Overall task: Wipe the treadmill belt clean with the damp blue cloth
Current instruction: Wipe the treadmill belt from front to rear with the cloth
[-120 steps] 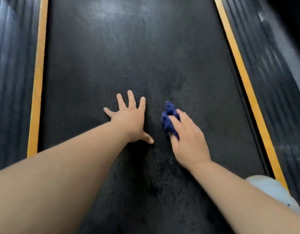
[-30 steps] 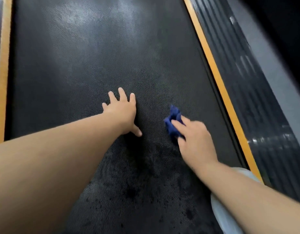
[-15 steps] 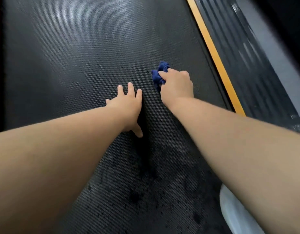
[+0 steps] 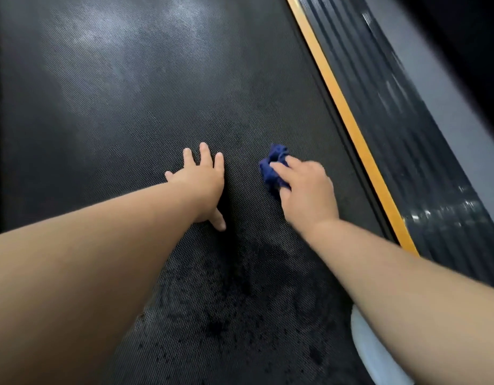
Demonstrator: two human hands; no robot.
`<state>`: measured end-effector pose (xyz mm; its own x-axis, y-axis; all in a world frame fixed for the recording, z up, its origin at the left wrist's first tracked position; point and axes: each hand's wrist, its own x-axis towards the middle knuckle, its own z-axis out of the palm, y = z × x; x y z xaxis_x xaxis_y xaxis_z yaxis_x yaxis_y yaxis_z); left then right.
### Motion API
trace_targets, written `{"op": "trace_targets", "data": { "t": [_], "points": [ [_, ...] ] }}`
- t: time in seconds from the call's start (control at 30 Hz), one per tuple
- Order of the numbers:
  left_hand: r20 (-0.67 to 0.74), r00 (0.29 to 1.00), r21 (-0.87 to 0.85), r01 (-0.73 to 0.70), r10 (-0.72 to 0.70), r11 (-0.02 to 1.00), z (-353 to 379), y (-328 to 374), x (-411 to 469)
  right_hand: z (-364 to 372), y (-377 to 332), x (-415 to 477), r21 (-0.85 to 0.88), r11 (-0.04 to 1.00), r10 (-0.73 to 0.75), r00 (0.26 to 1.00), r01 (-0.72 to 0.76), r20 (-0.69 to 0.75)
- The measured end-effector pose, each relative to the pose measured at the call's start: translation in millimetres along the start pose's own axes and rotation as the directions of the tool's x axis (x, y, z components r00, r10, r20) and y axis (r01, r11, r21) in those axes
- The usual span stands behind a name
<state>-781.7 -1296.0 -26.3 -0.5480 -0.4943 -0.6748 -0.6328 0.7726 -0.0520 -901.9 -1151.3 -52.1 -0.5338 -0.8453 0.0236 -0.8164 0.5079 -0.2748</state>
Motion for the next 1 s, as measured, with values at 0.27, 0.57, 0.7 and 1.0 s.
{"op": "trace_targets", "data": {
  "t": [0.27,0.57,0.7,1.0],
  "points": [
    [-0.067,0.995,0.06,-0.07,0.074,0.996,12,-7,-8,-19,-8,13,-0.063,0.989,0.143,0.972,-0.133,0.189],
    [0.025,0.979,-0.026,-0.201,0.201,0.979,34,7,-37,-60,-2,-38,-0.073,0.974,0.224,0.837,-0.217,0.5],
    [-0.04,0.979,-0.096,-0.204,0.201,0.974,28,5,-36,-94,12,-46,-0.128,0.975,0.222,0.818,-0.181,0.53],
    [-0.034,0.992,-0.002,-0.118,0.118,0.993,33,14,-26,-72,102,-7,-0.42,0.907,0.224,0.857,-0.01,0.464]
  ]
}}
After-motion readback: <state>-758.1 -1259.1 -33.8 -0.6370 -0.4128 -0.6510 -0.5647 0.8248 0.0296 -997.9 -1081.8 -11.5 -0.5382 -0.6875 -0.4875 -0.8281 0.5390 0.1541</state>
